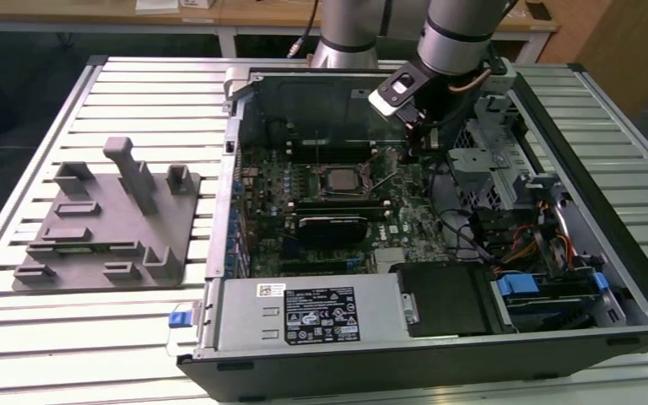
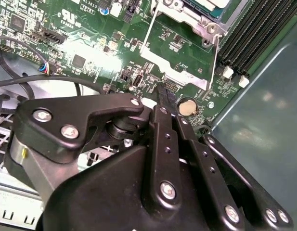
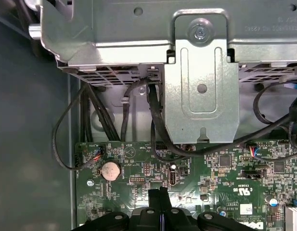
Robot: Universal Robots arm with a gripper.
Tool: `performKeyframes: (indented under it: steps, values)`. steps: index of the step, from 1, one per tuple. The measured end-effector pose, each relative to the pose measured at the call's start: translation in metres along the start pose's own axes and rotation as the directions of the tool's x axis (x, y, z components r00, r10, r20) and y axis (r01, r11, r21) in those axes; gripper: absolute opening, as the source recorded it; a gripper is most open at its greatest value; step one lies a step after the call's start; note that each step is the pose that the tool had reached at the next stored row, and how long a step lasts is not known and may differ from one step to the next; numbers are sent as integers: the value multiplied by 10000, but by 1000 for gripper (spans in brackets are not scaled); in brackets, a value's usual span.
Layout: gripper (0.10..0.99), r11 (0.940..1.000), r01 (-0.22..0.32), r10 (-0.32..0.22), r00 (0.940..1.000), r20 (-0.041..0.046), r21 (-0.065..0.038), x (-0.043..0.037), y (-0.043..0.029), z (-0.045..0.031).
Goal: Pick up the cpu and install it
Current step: 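Close the cpu cover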
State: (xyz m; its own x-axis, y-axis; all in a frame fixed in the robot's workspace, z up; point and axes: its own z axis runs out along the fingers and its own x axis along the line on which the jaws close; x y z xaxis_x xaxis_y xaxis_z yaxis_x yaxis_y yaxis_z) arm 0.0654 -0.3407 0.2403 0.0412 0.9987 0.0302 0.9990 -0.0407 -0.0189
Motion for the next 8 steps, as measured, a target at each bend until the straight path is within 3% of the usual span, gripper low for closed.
performKeyframes:
  steps: [8]
  values:
    - [106,10000,0,0,10000,-3,0,-2,-38,13]
